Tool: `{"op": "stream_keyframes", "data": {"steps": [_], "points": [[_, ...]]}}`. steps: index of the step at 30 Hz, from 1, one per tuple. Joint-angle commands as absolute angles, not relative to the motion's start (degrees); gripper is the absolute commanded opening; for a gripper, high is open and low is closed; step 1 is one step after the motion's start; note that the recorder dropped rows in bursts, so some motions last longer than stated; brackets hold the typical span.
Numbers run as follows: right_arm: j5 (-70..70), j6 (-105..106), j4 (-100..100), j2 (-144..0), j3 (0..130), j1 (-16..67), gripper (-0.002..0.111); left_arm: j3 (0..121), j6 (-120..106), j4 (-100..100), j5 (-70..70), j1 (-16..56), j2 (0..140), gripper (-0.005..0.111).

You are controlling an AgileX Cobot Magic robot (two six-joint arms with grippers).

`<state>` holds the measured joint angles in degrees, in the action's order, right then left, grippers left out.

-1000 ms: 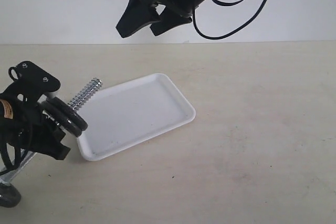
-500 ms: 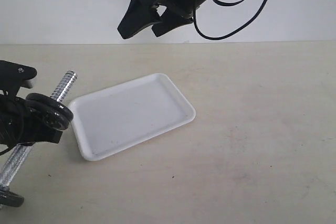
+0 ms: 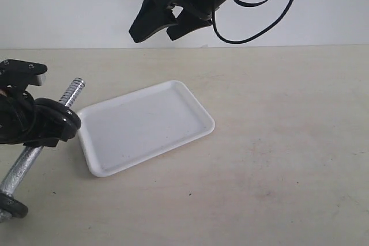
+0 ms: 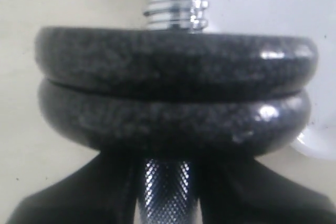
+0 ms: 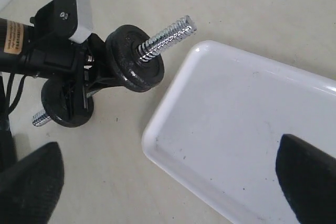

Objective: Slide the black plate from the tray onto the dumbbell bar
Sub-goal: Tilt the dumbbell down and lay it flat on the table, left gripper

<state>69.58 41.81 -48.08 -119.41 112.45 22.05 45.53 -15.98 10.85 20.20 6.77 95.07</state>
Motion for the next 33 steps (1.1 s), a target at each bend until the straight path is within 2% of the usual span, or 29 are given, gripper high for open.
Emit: {"op": "stream_keyframes", "data": {"steps": [1, 13, 33], "points": [[69.96, 42.14, -48.06, -118.37, 112.68, 21.72, 0.105, 49.05, -16.92, 14.56, -23.87, 6.04, 93.76, 0.004], [69.96, 42.36, -48.06, -118.37, 112.68, 21.72, 0.105, 49.32, -18.51, 24.98, -23.76, 1.83, 94.74, 0.004], [69.96, 42.60, -48.06, -118.37, 112.68, 21.72, 0.105, 49.40, -18.41, 29.41, -23.52, 1.78, 99.47, 0.004]]}}
